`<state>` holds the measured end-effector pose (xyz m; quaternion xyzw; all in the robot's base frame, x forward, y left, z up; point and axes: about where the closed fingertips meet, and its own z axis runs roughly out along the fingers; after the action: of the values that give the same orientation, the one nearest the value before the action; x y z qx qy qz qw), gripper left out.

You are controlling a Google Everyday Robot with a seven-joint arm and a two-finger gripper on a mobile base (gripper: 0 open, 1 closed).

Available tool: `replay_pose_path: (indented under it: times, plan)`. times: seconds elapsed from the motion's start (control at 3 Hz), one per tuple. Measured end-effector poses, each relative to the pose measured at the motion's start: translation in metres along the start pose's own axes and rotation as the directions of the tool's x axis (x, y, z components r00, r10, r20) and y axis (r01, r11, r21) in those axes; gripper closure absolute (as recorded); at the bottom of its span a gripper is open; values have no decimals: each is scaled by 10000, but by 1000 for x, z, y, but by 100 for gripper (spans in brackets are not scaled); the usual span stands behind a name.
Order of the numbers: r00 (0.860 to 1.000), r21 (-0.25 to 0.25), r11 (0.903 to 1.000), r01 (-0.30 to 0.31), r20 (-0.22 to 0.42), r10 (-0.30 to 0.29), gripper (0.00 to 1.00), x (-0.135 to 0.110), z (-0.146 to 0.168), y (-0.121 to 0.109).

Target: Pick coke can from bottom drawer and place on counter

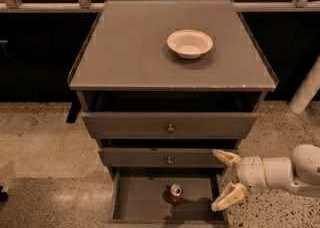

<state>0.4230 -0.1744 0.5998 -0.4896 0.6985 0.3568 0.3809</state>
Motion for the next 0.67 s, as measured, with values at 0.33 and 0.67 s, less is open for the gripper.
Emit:
replay_pose_path:
  times: [0.33, 0.67]
  plan:
    - [9999, 142, 9999, -73, 70, 72, 0, 3, 1, 2]
    - [9976, 487, 9968, -634, -246, 646, 0, 53, 15, 10]
